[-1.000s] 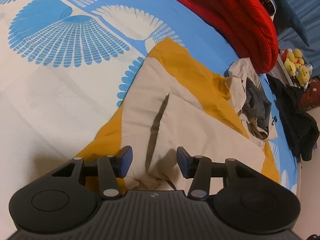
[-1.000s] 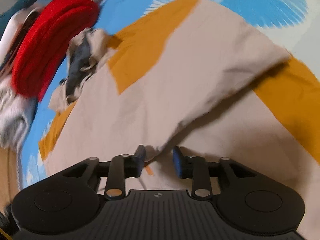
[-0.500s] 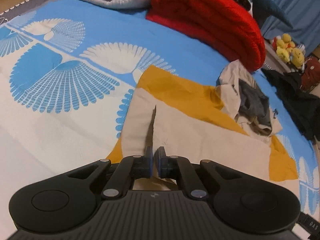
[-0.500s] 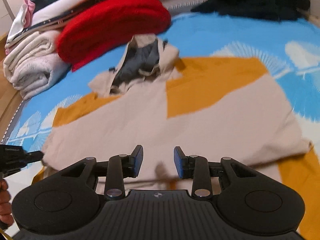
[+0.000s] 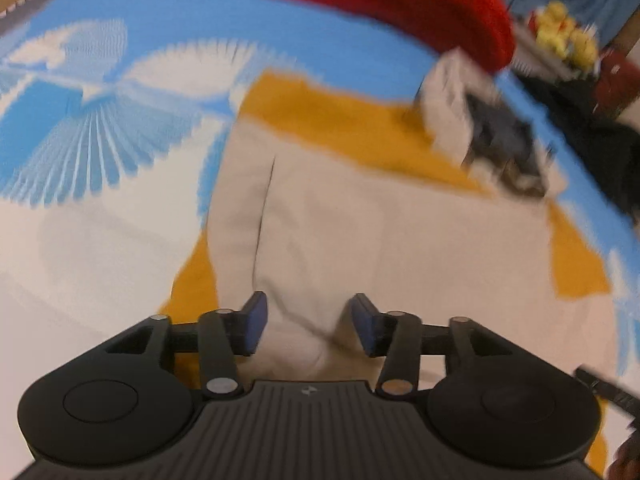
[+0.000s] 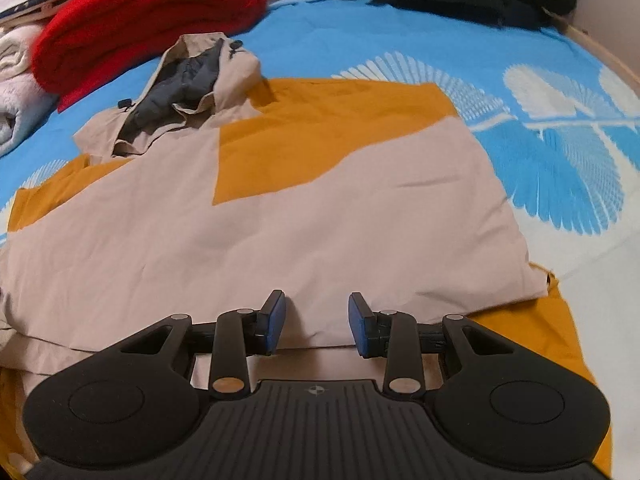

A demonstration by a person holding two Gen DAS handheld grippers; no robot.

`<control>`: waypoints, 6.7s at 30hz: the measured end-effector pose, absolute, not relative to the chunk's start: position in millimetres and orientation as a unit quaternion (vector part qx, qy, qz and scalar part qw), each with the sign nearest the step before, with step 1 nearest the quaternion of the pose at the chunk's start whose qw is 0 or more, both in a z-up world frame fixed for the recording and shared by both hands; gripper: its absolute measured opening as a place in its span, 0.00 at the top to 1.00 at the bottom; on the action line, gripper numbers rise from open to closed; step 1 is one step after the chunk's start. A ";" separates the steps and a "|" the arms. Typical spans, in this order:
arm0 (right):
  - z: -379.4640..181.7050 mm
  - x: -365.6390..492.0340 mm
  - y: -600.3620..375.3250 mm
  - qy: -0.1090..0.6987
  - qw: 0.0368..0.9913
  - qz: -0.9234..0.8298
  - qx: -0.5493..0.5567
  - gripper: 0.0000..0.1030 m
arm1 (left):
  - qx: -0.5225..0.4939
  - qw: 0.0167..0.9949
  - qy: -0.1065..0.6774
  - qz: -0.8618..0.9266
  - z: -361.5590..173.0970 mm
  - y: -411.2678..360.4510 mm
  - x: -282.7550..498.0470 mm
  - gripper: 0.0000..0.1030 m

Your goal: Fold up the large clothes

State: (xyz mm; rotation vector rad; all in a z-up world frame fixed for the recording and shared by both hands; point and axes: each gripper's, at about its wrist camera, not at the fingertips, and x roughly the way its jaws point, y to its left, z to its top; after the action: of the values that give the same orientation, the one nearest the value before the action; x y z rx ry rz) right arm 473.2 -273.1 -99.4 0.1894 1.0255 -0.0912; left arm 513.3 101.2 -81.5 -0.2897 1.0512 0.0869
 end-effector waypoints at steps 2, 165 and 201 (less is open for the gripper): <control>-96.9 472.9 -271.0 0.489 0.868 -0.042 0.081 0.65 | -0.117 0.854 0.505 0.046 -82.0 96.6 513.5 0.48; -99.6 482.0 -290.0 0.518 0.814 0.011 0.264 0.85 | -0.119 0.862 0.482 -0.103 -96.5 -4.6 529.3 0.61; 191.8 146.9 -335.0 0.048 0.999 -0.014 -0.022 0.78 | -0.055 0.975 0.204 -0.070 131.2 93.0 145.9 0.61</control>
State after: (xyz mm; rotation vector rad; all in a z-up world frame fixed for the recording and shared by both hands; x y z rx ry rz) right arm 146.9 -335.0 191.8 -0.0438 0.0961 -0.0282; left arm 145.9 93.0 131.2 -0.1104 0.4112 -0.1409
